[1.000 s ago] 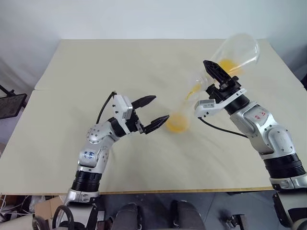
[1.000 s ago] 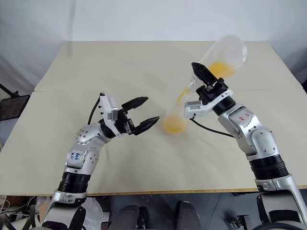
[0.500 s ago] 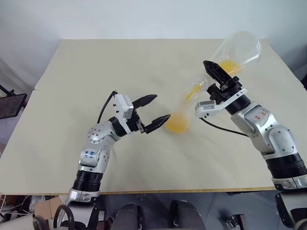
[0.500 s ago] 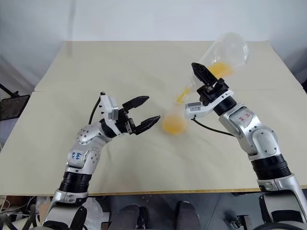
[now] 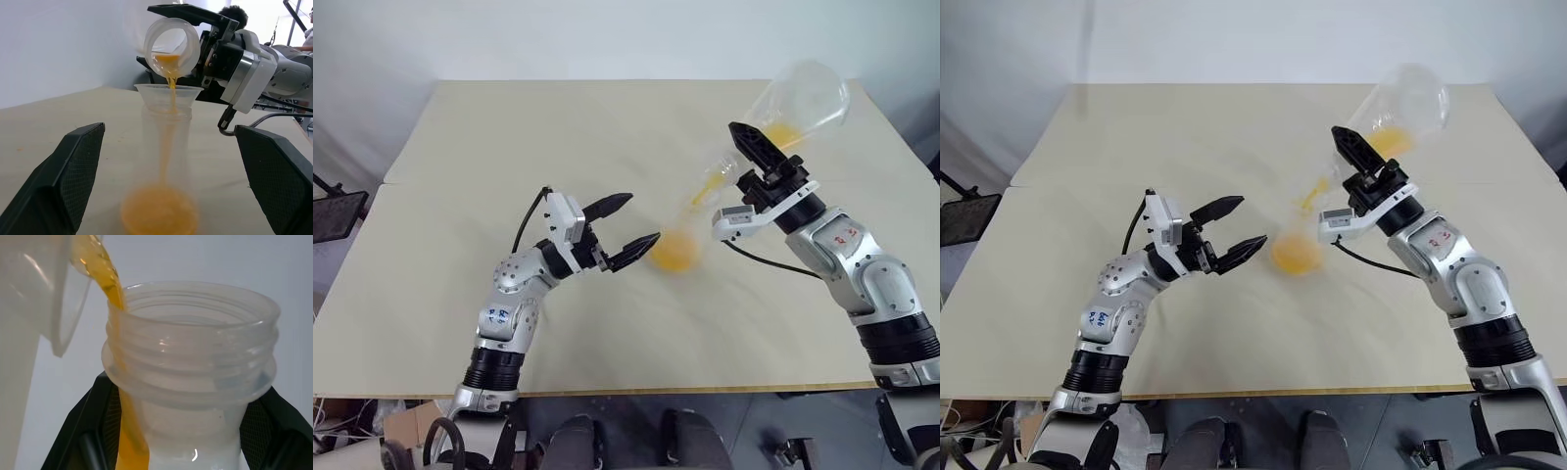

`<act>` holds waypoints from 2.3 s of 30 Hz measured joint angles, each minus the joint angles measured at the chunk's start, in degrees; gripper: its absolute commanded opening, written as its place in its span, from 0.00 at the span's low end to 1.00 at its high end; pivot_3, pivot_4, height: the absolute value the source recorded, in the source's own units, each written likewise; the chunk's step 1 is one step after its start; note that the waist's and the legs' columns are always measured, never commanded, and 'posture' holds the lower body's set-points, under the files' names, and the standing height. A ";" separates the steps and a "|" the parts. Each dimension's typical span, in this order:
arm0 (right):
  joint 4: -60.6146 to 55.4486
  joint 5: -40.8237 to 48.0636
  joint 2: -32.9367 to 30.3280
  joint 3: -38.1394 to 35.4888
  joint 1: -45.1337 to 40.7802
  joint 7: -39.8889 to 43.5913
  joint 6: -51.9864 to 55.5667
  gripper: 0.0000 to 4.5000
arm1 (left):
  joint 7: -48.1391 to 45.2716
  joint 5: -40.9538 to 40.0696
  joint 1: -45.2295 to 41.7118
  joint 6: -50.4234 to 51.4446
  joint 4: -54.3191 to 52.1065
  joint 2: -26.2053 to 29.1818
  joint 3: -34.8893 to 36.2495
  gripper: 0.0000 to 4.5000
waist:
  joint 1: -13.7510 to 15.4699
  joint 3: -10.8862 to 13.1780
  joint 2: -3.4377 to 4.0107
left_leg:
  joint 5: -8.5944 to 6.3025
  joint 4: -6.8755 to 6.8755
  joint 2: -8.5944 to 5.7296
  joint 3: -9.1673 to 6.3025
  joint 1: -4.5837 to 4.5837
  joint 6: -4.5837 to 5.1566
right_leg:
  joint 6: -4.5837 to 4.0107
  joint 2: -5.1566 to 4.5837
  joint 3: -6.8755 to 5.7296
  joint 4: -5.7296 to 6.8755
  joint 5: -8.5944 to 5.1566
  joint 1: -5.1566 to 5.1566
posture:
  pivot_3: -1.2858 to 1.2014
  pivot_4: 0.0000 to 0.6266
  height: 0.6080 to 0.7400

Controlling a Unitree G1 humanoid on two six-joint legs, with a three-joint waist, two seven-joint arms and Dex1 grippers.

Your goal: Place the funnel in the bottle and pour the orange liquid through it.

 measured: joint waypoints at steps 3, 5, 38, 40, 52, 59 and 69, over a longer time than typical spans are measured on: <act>0.00 -0.12 -0.12 0.00 -0.05 -0.04 -0.14 0.58 | 0.02 0.00 0.00 -0.02 0.06 0.00 0.00 1.00 | -0.03 0.00 0.00 | 0.00 0.00 0.00 0.00 0.00 0.00 | 0.00 0.00 0.00 0.00 0.00 0.00 | 0.52 0.24 1.00; 0.00 -0.16 -0.12 0.00 -0.05 -0.04 -0.17 0.58 | 0.03 0.00 0.00 -0.05 0.06 0.00 0.00 1.00 | -0.02 0.00 0.00 | 0.00 0.00 0.00 0.00 0.00 0.00 | 0.00 0.00 0.00 0.00 0.00 0.00 | 0.52 0.24 1.00; 0.83 -0.70 -1.01 1.26 -2.90 -1.36 -1.69 0.58 | 0.10 0.04 -1.07 -0.10 0.57 0.14 -0.07 1.00 | -0.04 0.00 0.00 | 0.00 0.00 0.01 0.00 0.00 0.00 | 0.00 0.01 -0.01 0.00 0.00 0.00 | 0.52 0.24 1.00; 1.00 -0.70 -1.04 1.37 -2.94 -1.49 -1.69 0.58 | 0.10 0.04 -1.07 -0.10 0.57 0.14 -0.07 1.00 | -0.03 0.00 0.00 | 0.00 0.00 0.01 0.00 0.00 0.00 | 0.00 0.01 -0.01 0.00 0.00 0.00 | 0.52 0.24 1.00; 1.37 -0.70 -1.12 1.90 -2.94 -1.68 -1.64 0.58 | 0.10 0.04 -1.07 -0.10 0.57 0.00 -0.08 1.00 | -0.02 0.00 0.00 | 0.00 0.00 0.01 0.00 0.00 0.00 | 0.00 0.01 -0.01 0.00 0.00 0.00 | 0.52 0.24 1.00; 1.39 -0.80 -1.24 1.90 -2.93 -2.00 -1.46 0.58 | 0.12 0.04 -1.07 -0.10 0.57 -0.08 -0.08 1.00 | -0.02 0.00 0.00 | 0.00 0.00 0.01 0.00 0.00 0.00 | 0.00 0.01 -0.01 0.00 0.00 0.00 | 0.52 0.24 1.00; 1.96 0.14 -1.33 1.90 -2.45 -1.94 -1.40 0.58 | 0.18 0.04 -1.07 -0.10 0.57 -0.11 -0.07 1.00 | -0.02 0.00 0.00 | 0.00 0.00 0.01 0.00 0.00 0.00 | 0.00 0.01 -0.01 0.00 0.00 0.00 | 0.52 0.24 1.00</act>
